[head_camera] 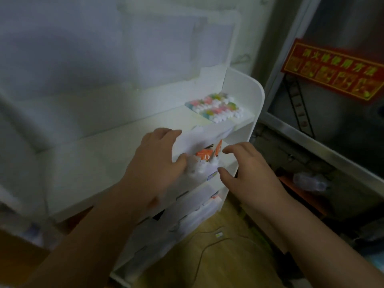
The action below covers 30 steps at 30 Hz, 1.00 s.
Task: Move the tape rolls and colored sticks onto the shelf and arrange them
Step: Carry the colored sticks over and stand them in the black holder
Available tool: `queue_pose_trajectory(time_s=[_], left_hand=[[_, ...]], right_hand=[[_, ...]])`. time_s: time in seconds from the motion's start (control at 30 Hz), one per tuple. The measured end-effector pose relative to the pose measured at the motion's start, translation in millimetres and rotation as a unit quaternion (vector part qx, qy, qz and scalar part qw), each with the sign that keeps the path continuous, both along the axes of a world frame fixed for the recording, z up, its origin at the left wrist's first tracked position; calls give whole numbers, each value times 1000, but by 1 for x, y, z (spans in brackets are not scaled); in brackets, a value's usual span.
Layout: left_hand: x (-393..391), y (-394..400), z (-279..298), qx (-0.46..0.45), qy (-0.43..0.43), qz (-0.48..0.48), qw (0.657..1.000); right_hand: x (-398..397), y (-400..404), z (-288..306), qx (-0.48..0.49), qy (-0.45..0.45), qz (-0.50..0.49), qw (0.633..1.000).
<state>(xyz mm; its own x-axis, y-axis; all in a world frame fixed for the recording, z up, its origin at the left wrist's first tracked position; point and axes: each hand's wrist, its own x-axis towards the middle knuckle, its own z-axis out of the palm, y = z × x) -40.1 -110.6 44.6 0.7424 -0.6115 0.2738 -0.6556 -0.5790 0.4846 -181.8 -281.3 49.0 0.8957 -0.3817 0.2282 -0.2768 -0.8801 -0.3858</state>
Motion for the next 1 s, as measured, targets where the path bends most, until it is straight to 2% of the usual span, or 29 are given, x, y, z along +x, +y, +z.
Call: queue_pose_trajectory(time_s=[0.17, 0.43, 0.73, 1.0], left_hand=[[38, -29, -2, -1, -18, -6, 1000], [74, -55, -16, -7, 5, 17, 1000], [108, -96, -20, 27, 2, 65, 998], [141, -150, -27, 65, 12, 116, 991]], right_hand=[[45, -26, -4, -15, -10, -12, 1000], [87, -65, -17, -17, 44, -23, 999], [174, -134, -36, -26, 118, 20, 992], [253, -198, -58, -142, 142, 87, 976]])
